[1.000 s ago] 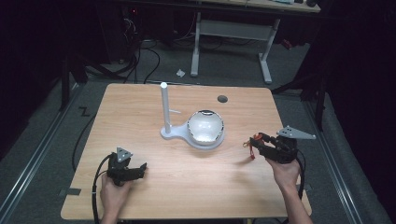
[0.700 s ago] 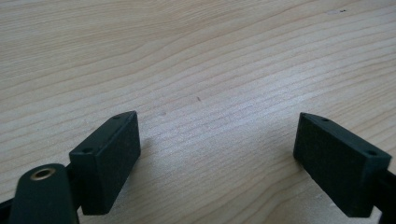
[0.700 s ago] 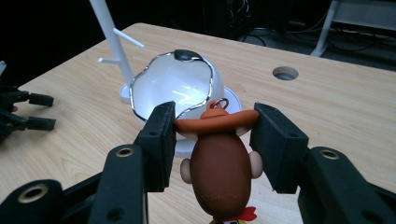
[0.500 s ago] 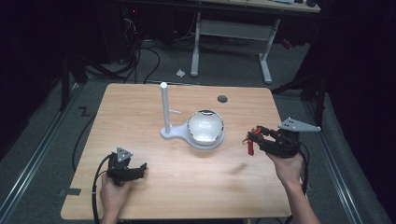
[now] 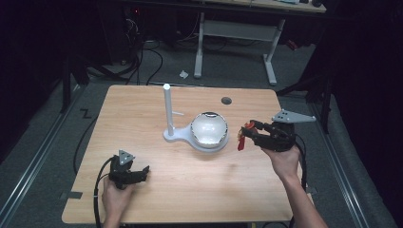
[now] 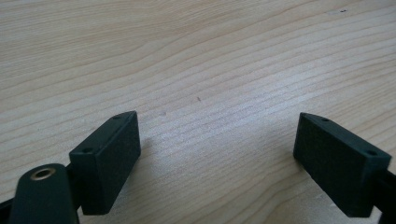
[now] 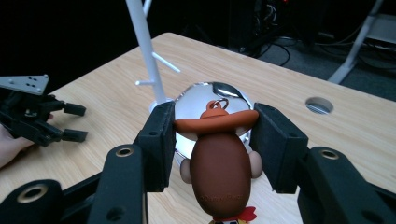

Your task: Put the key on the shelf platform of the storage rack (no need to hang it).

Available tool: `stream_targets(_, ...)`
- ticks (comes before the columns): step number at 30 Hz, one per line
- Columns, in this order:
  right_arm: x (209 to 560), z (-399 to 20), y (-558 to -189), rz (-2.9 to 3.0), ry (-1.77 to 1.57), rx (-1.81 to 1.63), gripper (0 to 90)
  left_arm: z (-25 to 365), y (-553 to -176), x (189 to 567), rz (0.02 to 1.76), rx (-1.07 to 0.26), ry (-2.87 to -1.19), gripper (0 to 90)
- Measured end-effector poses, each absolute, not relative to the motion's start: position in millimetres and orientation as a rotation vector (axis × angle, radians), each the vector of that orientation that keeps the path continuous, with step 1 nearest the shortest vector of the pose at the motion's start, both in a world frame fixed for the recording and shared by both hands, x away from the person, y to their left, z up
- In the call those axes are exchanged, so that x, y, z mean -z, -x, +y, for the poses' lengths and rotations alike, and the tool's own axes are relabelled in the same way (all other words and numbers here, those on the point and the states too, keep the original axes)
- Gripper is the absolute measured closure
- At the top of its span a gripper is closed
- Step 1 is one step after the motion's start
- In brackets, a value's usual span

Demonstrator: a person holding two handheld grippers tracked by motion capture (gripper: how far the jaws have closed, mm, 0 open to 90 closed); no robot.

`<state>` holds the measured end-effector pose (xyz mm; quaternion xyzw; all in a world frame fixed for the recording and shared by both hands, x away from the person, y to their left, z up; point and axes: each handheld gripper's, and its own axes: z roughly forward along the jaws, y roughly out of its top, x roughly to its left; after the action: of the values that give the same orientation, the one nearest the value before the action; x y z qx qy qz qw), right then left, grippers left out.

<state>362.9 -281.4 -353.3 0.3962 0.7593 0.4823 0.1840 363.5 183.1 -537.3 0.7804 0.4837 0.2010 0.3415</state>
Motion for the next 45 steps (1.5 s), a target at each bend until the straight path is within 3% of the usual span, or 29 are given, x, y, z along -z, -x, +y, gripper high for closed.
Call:
stream_targets(22, 329, -217, -407, 2.23, -1.01, -1.335, 51.4, 183, -364, 537, 1.258, -0.522, -2.03, 15.2)
stream_targets(45, 391, -176, -451, 2.368, -1.047, -1.192, 51.3, 183, -364, 537, 1.256, -0.521, -2.031, 15.0)
